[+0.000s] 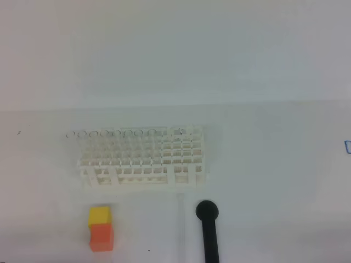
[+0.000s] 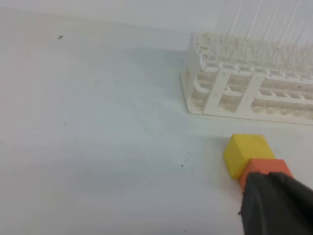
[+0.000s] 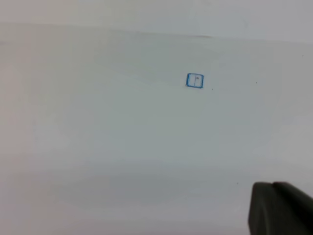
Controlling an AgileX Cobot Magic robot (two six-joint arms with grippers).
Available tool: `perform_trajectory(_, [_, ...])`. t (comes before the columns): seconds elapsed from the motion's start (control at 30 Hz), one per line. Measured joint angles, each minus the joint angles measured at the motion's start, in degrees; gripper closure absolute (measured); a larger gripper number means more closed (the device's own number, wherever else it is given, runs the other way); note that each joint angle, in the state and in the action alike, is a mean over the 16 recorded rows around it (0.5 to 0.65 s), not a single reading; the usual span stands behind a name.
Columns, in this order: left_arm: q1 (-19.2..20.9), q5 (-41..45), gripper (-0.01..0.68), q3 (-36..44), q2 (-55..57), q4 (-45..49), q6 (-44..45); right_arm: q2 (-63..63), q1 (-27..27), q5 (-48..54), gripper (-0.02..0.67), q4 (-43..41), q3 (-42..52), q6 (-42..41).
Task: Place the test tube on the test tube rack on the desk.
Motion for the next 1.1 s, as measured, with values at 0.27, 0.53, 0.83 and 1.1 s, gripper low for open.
perform_trajectory(0.27, [0.0,0.0,0.673,0.0,0.0,0.0,0.0,0.0,0.0,0.0,0.650,0.0,0.0,0.0])
perform_trajectory(0.53, [0.0,0.0,0.673,0.0,0.0,0.0,0.0,0.0,0.0,0.0,0.650,0.0,0.0,0.0])
perform_trajectory(0.83, [0.0,0.0,0.673,0.0,0.0,0.0,0.0,0.0,0.0,0.0,0.650,0.0,0.0,0.0])
perform_trajectory(1.1, [0.0,-0.7,0.673,0.0,0.0,0.6,0.3,0.0,0.0,-0.7,0.650,0.0,0.0,0.0])
